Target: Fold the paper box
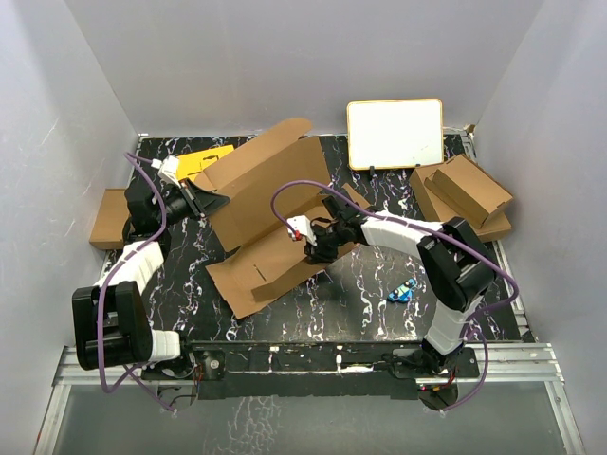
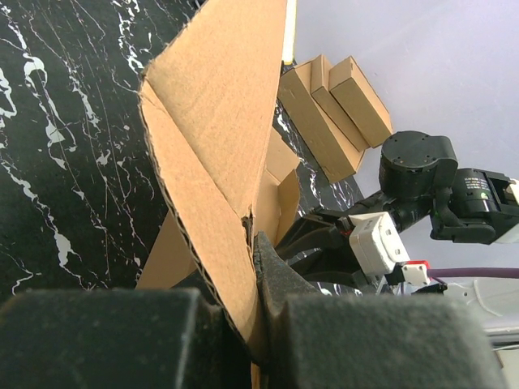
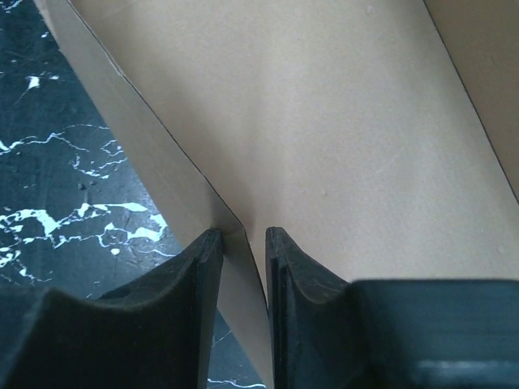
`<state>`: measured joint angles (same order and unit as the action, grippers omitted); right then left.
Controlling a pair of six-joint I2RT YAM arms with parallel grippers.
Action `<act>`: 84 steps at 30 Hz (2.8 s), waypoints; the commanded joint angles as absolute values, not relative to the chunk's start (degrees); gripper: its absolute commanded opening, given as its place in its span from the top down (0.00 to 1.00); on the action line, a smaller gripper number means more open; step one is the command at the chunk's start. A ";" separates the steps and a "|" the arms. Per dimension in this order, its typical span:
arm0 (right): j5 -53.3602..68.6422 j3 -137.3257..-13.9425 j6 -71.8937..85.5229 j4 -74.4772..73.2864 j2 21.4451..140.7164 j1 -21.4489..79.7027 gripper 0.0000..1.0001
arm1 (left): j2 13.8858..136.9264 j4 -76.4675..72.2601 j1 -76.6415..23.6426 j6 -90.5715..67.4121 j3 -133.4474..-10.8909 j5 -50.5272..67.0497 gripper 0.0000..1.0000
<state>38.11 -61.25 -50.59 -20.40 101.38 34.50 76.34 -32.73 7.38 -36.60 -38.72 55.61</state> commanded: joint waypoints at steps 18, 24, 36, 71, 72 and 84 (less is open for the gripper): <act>29.14 -62.49 -48.52 -15.63 108.25 35.49 0.59 | 77.20 -26.06 5.91 -37.49 -39.01 59.85 1.00; 31.82 -65.08 -47.75 -19.13 104.95 35.08 0.53 | 76.39 -25.79 5.89 -37.09 -39.42 59.31 1.00; 61.44 -59.96 -62.32 -35.85 88.00 23.18 0.27 | 71.52 -18.98 6.06 -29.33 -42.93 56.22 1.00; 59.98 -53.90 -20.34 -10.28 85.41 -6.83 0.22 | 63.46 -29.88 6.06 -21.28 -45.78 58.41 1.00; 60.67 -54.22 -20.91 -10.33 85.35 -6.73 0.22 | 63.31 -29.74 6.07 -20.96 -45.91 58.67 1.00; 67.33 -63.96 -32.59 -16.12 86.25 -4.90 0.21 | 61.65 -32.52 6.04 -21.25 -46.82 62.21 1.00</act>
<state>62.96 -56.84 -27.18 -15.84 85.60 -5.56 64.58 -28.32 6.13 -21.12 -44.38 58.81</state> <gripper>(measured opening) 0.786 0.010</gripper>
